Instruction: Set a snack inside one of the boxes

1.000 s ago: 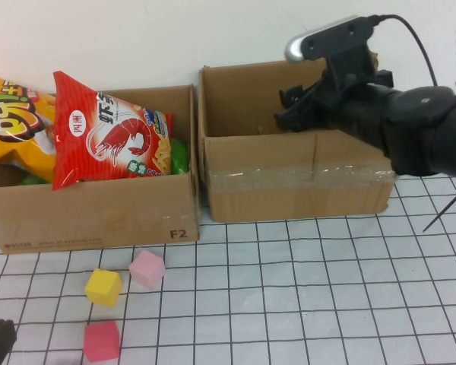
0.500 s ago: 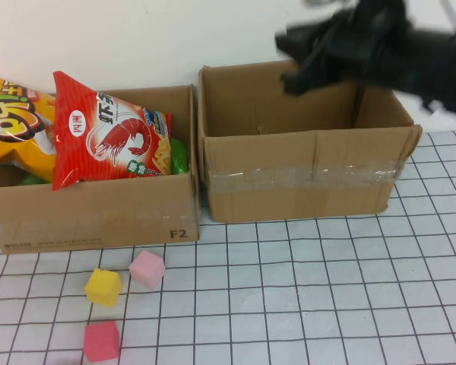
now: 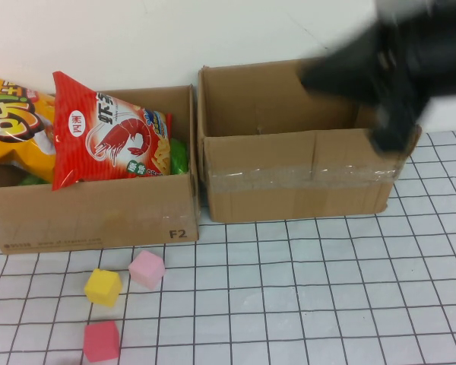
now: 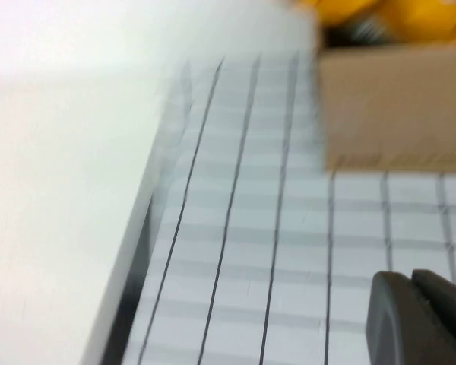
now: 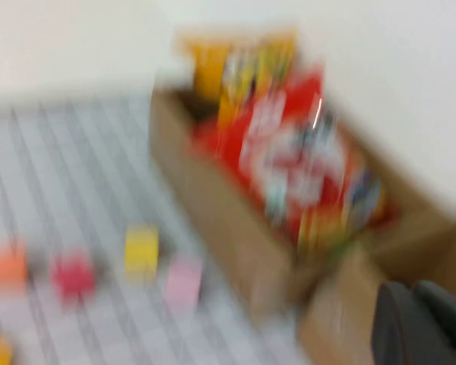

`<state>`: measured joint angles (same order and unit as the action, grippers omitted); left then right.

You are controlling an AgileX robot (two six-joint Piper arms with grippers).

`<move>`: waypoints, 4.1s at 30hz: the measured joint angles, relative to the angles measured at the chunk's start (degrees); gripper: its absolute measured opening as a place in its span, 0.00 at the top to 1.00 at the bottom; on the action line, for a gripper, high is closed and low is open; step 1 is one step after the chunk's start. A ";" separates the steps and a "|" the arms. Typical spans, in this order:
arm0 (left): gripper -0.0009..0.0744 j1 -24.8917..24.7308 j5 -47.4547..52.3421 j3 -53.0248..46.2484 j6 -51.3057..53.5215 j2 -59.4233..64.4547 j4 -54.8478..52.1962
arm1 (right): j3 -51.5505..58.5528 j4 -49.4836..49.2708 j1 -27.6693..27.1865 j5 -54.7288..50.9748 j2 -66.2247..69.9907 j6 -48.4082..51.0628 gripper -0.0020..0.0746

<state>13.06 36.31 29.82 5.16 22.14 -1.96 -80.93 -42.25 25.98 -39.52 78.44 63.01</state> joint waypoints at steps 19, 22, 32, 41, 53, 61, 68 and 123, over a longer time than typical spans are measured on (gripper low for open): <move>0.99 -4.63 -2.83 -8.00 -1.82 -12.76 5.71 | 30.24 37.89 0.00 -1.69 -26.51 -31.46 0.97; 0.99 -7.59 -3.54 -8.00 1.08 -12.79 8.21 | 37.02 36.33 0.00 1.19 -32.17 -31.56 0.97; 0.99 -14.04 -9.09 -9.90 2.49 -12.88 11.31 | 54.11 35.24 0.00 8.73 -50.74 -31.68 0.97; 0.99 -14.21 -9.92 -10.30 2.58 -12.88 12.06 | 57.75 34.45 0.00 8.31 -52.96 -31.68 0.97; 0.99 -14.30 -9.92 -10.30 2.58 -12.88 12.40 | 57.90 34.36 0.00 6.78 -52.96 -31.68 0.97; 0.99 -14.30 -10.83 -13.77 2.00 -15.06 10.09 | 57.90 34.33 0.00 6.78 -52.96 -31.68 0.97; 0.99 -14.30 -17.21 -25.42 0.02 -20.78 6.02 | 57.90 34.33 0.00 6.34 -53.03 -31.58 0.97; 0.99 -14.46 -17.00 -31.06 -3.95 -22.69 7.17 | 57.94 33.51 -7.51 5.55 -59.77 -31.58 0.98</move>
<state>-1.40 19.31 -1.24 1.21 -0.55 5.21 -22.99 -8.74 18.46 -33.97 18.67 31.44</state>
